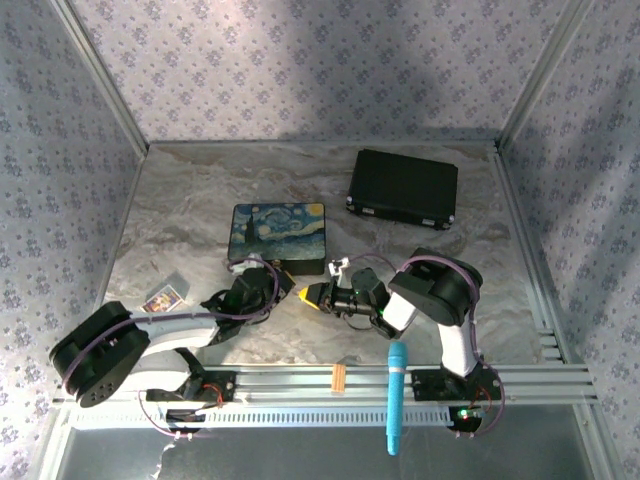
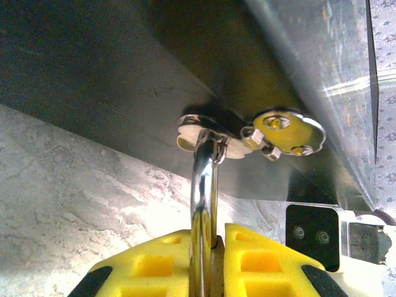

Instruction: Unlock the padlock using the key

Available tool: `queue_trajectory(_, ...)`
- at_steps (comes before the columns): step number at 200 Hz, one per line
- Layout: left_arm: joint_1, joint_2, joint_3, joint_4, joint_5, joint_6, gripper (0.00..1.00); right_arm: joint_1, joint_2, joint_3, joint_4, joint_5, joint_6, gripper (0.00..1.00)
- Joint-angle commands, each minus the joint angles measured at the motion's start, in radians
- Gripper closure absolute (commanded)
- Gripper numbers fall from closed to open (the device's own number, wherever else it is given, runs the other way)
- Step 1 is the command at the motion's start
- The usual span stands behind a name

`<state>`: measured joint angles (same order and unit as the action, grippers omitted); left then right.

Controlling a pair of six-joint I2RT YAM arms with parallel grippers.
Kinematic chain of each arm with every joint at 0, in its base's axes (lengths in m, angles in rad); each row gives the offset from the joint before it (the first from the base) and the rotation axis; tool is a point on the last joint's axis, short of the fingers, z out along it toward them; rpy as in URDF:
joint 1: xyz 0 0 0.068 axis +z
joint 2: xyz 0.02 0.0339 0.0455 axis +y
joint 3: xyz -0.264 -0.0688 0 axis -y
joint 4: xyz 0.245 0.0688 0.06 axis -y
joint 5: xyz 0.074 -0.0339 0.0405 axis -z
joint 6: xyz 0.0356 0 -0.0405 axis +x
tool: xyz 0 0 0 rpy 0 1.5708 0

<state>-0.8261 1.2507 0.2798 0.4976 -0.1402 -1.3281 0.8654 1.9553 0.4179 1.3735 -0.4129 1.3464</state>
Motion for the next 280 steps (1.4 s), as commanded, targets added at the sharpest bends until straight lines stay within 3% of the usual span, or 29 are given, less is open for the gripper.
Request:
queue_trajectory(1, -0.002, -0.01, 0.032, 0.084, 0.036, 0.011, 1.0, -0.006, -0.011, 0.017, 0.017, 0.023, -0.002, 1.0)
queue_trajectory(45, -0.023, -0.002, 0.013, 0.174, 0.031, -0.035, 1.0, -0.025, -0.022, 0.058, 0.018, -0.023, 0.08, 1.0)
queue_trajectory(133, -0.044, -0.023, 0.026, 0.177, 0.042, -0.012, 1.0, -0.075, 0.001, 0.153, 0.018, -0.132, 0.176, 1.0)
queue_trajectory(248, -0.057, 0.003, 0.007, 0.305, 0.113, -0.056, 1.0, -0.132, 0.045, 0.161, 0.016, -0.209, 0.184, 1.0)
queue_trajectory(280, -0.058, -0.017, 0.018, 0.265, 0.113, -0.049, 1.0, -0.135, 0.039, 0.16, 0.017, -0.204, 0.18, 1.0)
